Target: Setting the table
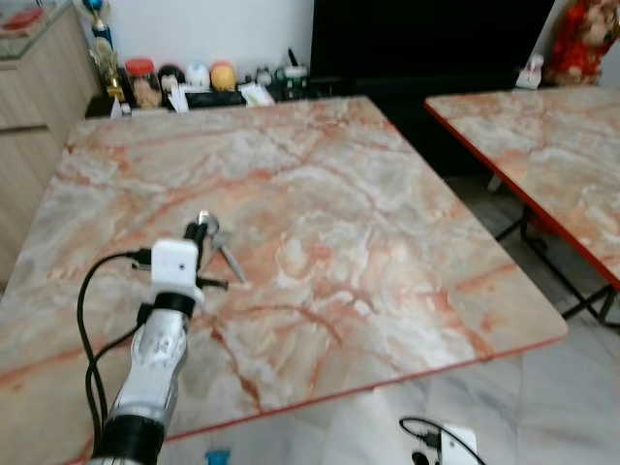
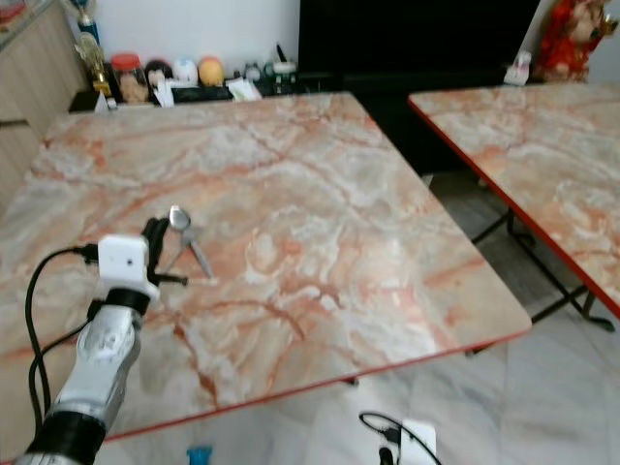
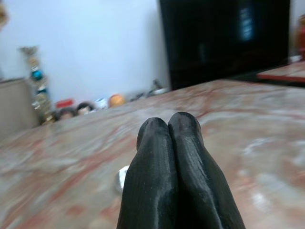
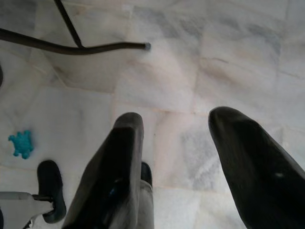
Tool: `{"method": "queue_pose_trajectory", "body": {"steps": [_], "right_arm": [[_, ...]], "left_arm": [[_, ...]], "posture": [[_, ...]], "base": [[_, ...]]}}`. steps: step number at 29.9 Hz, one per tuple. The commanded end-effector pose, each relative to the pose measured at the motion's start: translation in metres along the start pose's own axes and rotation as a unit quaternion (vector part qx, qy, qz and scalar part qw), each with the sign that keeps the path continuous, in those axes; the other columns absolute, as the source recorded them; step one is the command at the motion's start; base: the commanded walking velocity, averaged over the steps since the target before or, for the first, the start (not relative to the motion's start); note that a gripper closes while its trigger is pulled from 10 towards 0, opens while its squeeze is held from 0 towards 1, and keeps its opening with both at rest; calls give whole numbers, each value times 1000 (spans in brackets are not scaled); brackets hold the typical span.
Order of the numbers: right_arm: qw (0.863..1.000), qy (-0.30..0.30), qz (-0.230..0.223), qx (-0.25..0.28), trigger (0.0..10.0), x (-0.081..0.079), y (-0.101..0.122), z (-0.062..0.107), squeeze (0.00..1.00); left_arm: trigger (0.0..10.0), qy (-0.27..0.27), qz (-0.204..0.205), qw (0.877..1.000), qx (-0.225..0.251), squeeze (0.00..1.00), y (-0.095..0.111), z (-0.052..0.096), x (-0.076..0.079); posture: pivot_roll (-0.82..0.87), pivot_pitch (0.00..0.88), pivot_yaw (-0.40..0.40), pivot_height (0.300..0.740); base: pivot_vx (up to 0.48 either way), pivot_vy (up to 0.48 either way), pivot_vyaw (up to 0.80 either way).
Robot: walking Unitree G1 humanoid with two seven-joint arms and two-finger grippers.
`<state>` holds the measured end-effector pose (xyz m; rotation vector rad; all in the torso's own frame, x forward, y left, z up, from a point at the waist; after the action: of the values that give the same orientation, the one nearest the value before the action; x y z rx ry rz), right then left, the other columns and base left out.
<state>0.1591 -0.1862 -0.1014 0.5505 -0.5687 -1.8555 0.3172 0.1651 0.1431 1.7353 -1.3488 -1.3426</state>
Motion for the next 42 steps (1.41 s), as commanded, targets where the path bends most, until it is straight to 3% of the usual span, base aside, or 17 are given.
{"method": "queue_pose_trajectory", "body": {"steps": [1,9,13,18,19,20,27,33,42], "right_arm": [[1000,-3,2,0,10000,3,0,0,0],[1000,-4,0,2,10000,3,2,0,0],[1000,-3,2,1,10000,3,3,-1,0],[1000,-4,2,2,10000,3,3,-1,0],[1000,-4,2,2,10000,3,3,-1,0],[1000,-4,2,2,10000,3,3,-1,0],[1000,-4,1,2,10000,2,4,-1,0],[1000,-3,2,1,10000,2,4,-1,0],[1000,-2,2,1,10000,2,4,-1,0]], "left_arm": [[10000,-24,4,1000,-15,0,-1,1,10],[10000,-30,13,999,-42,0,0,-1,10],[10000,-18,26,995,-92,0,-8,-11,19],[10000,0,6,995,-103,0,-9,-22,19],[10000,-3,12,994,-105,169,-8,-28,20],[10000,-4,8,994,-106,1000,-9,-31,19],[10000,-6,-32,991,-129,1000,-14,-45,9],[10000,24,-68,981,-179,1000,-29,-51,-6],[10000,5,-41,978,-206,1000,-40,-54,2]], "posture": [[110,0,-62,740],[107,0,-62,740],[108,0,-64,740],[105,0,-68,740],[104,0,-68,740],[101,0,-67,740],[102,0,-64,740],[98,0,-65,740],[94,0,-67,740]], "base": [[0,0,0],[0,0,0],[0,0,0],[0,0,0],[0,0,0],[0,0,0],[0,0,0],[0,0,0],[0,0,0]]}}
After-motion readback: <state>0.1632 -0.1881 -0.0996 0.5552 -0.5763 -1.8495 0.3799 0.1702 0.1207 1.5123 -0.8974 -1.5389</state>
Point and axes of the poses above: a point about 5 cm out from each wrist's last joint towards the gripper, its own z axis pointing back from the gripper into the wrist, its own y axis along the axis of the wrist's last joint, x = y × z, the point moved 1 cm from there along -z, pointing out of the wrist towards the gripper, and after that the axes turned 9 degrees about -z, right-handed, at the moved point
